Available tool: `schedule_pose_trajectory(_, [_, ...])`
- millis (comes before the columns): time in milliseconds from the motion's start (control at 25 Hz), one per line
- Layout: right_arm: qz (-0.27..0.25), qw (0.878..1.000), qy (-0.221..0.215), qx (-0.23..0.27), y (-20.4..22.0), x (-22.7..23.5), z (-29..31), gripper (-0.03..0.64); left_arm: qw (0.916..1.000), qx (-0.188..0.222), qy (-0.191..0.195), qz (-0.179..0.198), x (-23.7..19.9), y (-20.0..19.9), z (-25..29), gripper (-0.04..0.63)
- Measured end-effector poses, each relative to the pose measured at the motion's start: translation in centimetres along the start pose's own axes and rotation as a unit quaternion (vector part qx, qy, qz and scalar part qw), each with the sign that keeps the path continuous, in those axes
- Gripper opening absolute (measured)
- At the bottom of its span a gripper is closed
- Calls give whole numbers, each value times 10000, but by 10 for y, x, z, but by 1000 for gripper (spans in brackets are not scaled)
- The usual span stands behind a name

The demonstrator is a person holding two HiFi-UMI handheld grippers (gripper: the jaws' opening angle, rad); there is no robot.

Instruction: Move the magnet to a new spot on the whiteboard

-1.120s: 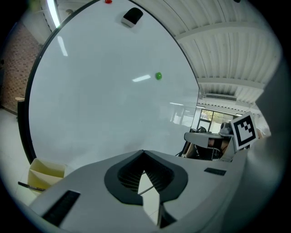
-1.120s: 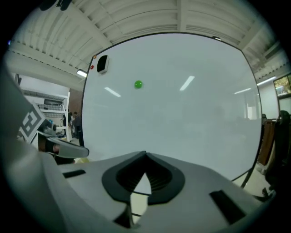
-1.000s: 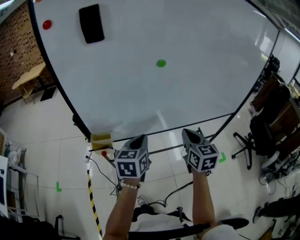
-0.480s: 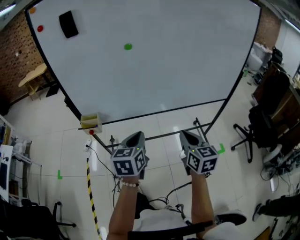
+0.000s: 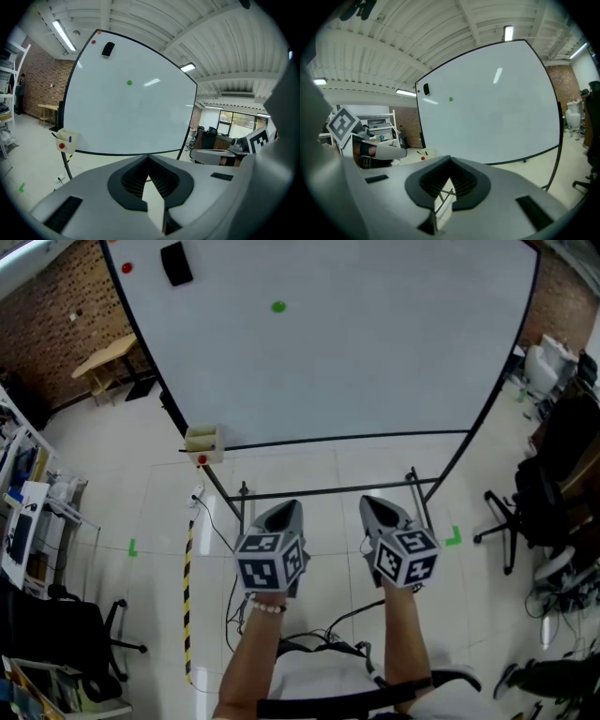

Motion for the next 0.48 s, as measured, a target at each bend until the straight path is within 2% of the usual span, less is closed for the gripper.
schedule_pose_trajectory(160, [-21,10000,-29,54,-1,-15,-11,2,10000,-18,-24,36,1,5,-17,-3])
schedule_pose_trajectory(480, [-166,9997,187,5,0,-45,-6,2,10000,-19,6,52,-30,-2,-35,-3])
Point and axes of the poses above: the fingertips, and each gripper's own axes: z forward along the fingers, x to its right, y out of its underside, the point moved 6 cm from there along -z, backward along the fingers, and after that the axes turned 4 degrees about y, right-handed, at the moved point
